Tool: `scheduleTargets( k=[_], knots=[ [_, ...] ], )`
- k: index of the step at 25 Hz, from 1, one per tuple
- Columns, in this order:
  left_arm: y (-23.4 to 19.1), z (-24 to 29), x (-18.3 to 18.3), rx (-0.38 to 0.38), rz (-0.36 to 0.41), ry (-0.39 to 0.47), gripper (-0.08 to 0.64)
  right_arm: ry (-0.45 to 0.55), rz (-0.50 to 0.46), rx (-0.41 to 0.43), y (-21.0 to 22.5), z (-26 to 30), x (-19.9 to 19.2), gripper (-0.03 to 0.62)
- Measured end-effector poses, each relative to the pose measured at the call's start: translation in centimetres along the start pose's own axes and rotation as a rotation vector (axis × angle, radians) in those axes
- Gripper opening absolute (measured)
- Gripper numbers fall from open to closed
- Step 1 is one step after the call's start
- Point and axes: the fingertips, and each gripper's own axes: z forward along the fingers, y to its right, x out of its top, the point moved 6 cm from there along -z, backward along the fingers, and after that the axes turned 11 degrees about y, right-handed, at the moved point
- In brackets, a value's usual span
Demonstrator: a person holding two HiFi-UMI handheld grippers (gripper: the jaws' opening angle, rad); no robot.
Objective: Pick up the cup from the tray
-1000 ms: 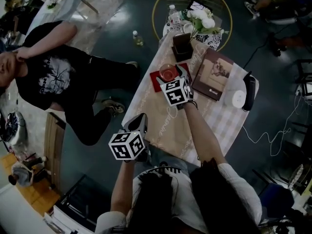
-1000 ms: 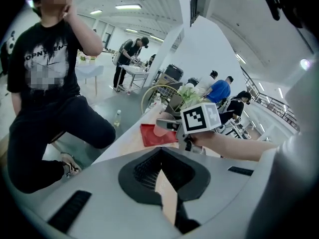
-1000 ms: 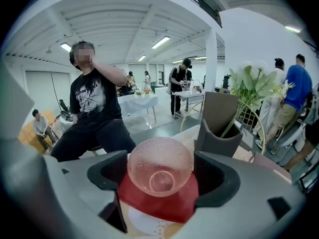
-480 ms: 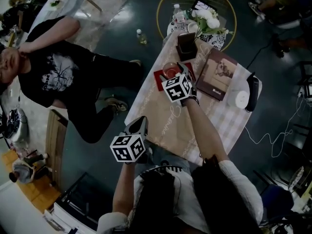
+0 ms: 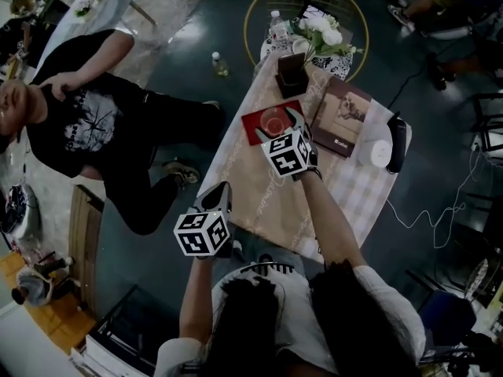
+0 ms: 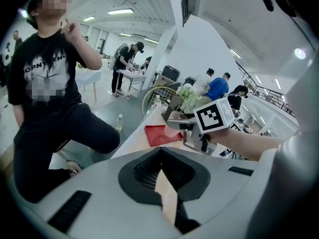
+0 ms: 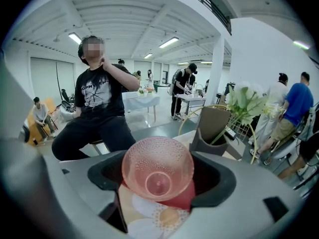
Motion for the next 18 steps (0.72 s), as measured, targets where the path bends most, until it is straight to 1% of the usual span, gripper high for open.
scheduleTargets(
  k=[3, 5, 12, 14, 16, 18],
  knots=[
    [0.2, -0.2, 0.7, -0.023, -0.005, 0.019, 0.008, 0.017, 0.026, -0.026, 0.2, -2.1, 0.0, 0.396],
    [0.5, -0.3, 0.8, -0.041, -0.008, 0.027, 0.007, 0.013, 0.022, -0.047, 0.4, -3.6, -0.2, 0.396],
    [1.4, -1.2, 0.3, -0.101, 0.015, 0.015, 0.006, -0.023, 0.048, -0.138, 1.4, -9.0, -2.7, 0.396],
    [1.7, -1.2, 0.1, -0.112, 0.056, 0.002, 0.006, -0.035, 0.064, -0.164, 1.6, -10.4, -3.5, 0.396],
    [2.6, -1.0, -0.7, -0.118, 0.148, -0.019, 0.006, -0.048, 0.078, -0.191, 2.1, -11.9, -4.6, 0.396],
    [3.7, -1.0, -1.7, -0.144, 0.229, -0.045, 0.008, -0.064, 0.092, -0.216, 2.2, -13.4, -5.9, 0.396]
  ],
)
